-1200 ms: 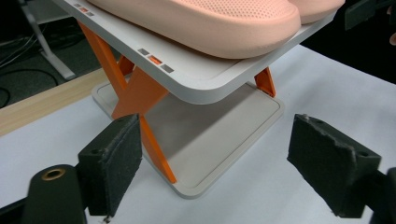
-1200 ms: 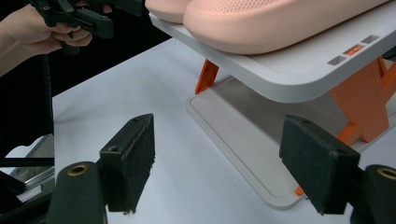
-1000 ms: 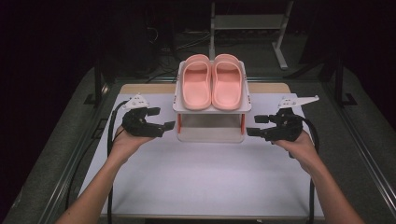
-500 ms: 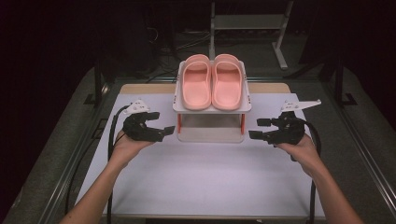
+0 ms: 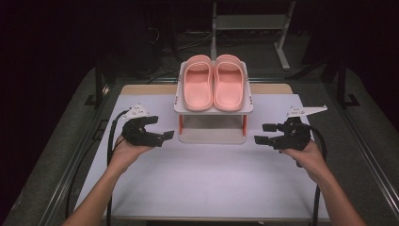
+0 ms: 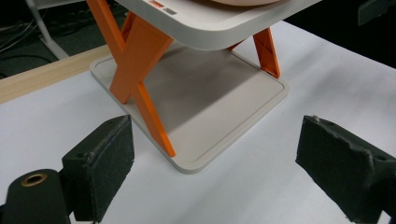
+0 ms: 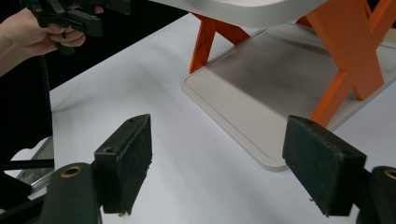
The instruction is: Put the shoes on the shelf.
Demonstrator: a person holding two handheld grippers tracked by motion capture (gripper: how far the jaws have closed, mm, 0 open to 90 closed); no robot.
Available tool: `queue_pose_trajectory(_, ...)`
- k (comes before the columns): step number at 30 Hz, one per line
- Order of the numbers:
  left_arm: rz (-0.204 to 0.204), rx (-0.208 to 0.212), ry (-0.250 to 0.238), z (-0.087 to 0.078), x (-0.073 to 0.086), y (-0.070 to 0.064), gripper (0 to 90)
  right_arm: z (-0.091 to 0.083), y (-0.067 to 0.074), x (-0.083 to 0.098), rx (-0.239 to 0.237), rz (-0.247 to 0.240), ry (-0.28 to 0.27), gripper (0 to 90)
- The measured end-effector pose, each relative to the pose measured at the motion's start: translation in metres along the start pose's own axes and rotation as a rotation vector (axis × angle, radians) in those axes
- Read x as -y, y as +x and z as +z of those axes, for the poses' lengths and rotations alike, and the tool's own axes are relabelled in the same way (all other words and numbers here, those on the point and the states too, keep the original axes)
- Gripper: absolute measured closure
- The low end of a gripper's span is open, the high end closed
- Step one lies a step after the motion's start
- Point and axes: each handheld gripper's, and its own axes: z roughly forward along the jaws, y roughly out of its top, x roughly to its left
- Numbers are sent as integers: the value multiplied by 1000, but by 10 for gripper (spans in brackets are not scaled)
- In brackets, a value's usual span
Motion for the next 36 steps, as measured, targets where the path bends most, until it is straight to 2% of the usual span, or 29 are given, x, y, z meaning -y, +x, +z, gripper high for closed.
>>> queue_pose_trajectory(14,1,-11,7,-7,9,1,100,-7,-3,11,7,10,-5,235)
queue_pose_trajectory(22,-1,-10,6,-11,17,1,97,-10,-5,23,8,34,5,232)
queue_pose_trajectory(36,-13,-16,5,-17,33,1,95,-19,-8,43,22,63,-31,232)
